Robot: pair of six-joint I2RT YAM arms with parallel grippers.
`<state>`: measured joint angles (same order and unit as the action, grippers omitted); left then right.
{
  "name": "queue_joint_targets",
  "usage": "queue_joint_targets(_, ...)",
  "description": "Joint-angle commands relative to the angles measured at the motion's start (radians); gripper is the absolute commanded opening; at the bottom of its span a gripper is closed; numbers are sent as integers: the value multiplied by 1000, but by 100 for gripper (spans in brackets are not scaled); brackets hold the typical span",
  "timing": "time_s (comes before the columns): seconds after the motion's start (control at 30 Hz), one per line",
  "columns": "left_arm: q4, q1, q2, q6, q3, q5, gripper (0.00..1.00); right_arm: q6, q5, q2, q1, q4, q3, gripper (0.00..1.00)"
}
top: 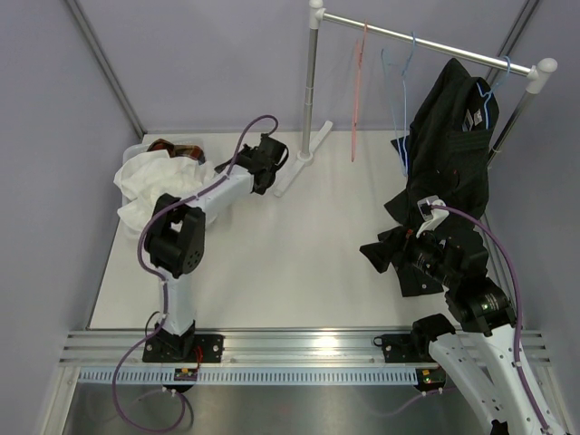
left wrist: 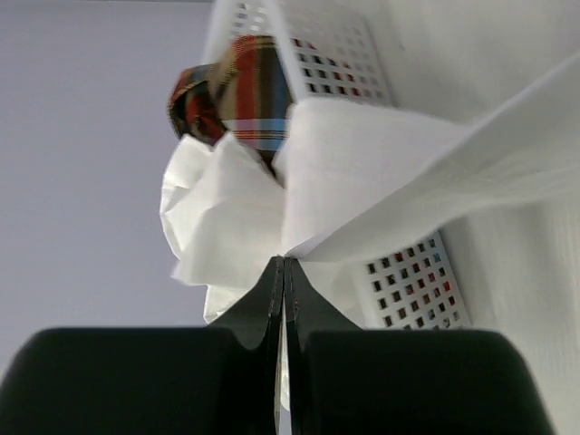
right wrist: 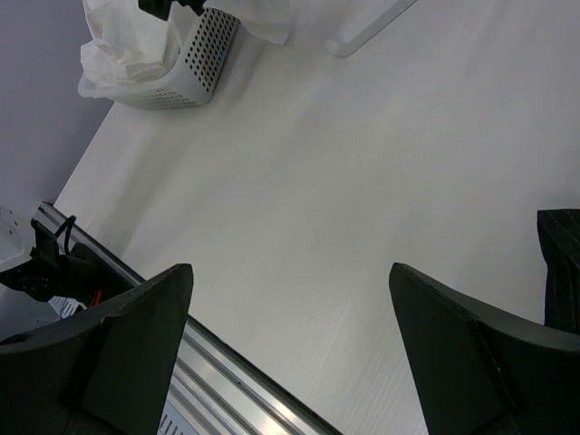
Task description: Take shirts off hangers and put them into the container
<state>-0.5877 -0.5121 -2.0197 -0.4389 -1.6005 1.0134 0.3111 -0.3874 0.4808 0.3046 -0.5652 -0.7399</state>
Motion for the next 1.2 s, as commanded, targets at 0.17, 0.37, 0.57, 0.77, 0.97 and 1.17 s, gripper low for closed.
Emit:
queue_joint_targets(0.17, 124, 142, 195, 98, -26, 51, 0, 3, -24, 2, -2, 13, -4, 100)
queue_joint_targets(0.37, 123, 286, 344, 297, 66, -53, 0, 3, -28, 5, -2, 16, -4, 99)
queue_joint_targets(0.57, 115, 400, 478, 506, 203, -139, 0, 3, -30, -1, -2, 18, -4, 100)
queue_joint_targets(0.77, 80, 462, 520, 651, 369, -220, 0, 5, -34, -7, -2, 21, -3, 99)
queue_joint_targets(0.97, 34, 462, 503, 716, 442, -358, 0, 5, -36, -16, -2, 24, -1, 99)
queue_joint_targets(1.17, 19, 462, 579, 862, 537, -475, 0, 5, -36, -22, -2, 25, -3, 99)
